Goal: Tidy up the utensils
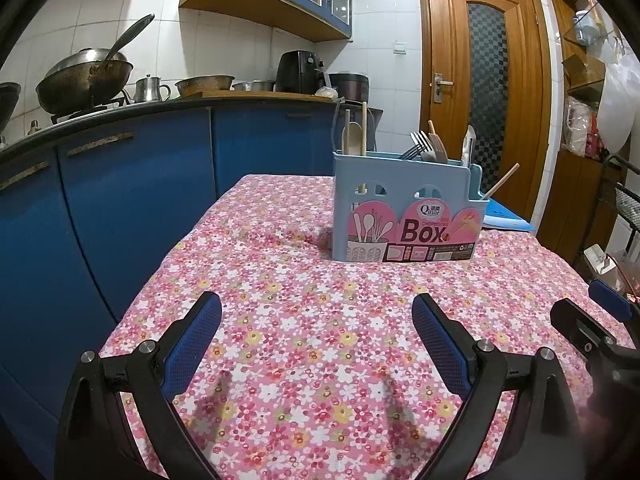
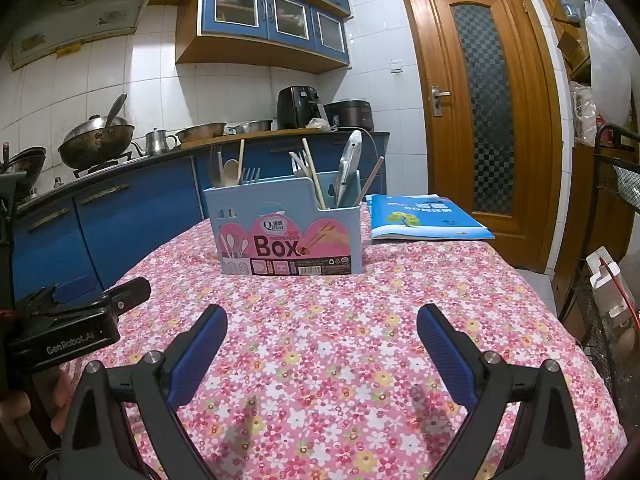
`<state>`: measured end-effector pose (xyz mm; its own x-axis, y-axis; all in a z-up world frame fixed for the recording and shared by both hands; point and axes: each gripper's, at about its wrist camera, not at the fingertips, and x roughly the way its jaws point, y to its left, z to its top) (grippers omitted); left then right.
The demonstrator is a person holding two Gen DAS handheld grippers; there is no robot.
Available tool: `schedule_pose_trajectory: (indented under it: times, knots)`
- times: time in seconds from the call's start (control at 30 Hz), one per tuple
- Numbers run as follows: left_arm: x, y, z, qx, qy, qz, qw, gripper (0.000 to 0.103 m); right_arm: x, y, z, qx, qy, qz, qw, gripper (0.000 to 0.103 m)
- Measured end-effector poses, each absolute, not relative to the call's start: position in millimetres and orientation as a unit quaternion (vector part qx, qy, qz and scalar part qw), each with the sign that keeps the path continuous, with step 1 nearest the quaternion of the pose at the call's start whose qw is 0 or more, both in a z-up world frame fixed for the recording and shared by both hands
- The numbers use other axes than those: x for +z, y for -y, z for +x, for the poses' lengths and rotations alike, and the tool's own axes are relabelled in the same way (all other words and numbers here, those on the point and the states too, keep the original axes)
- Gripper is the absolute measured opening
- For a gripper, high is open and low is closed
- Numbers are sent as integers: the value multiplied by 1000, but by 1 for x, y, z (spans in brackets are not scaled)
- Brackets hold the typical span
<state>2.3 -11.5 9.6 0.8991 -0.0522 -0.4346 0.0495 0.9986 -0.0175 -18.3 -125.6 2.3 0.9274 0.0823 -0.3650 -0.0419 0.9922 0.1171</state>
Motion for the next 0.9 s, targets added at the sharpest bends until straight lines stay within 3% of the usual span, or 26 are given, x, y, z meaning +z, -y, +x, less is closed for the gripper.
schedule_pose_trajectory:
  times: [0.9]
  knots:
    - [11,12,0,-30,-216,-5,976,96,2,125,-19,32,-188,54,980,98]
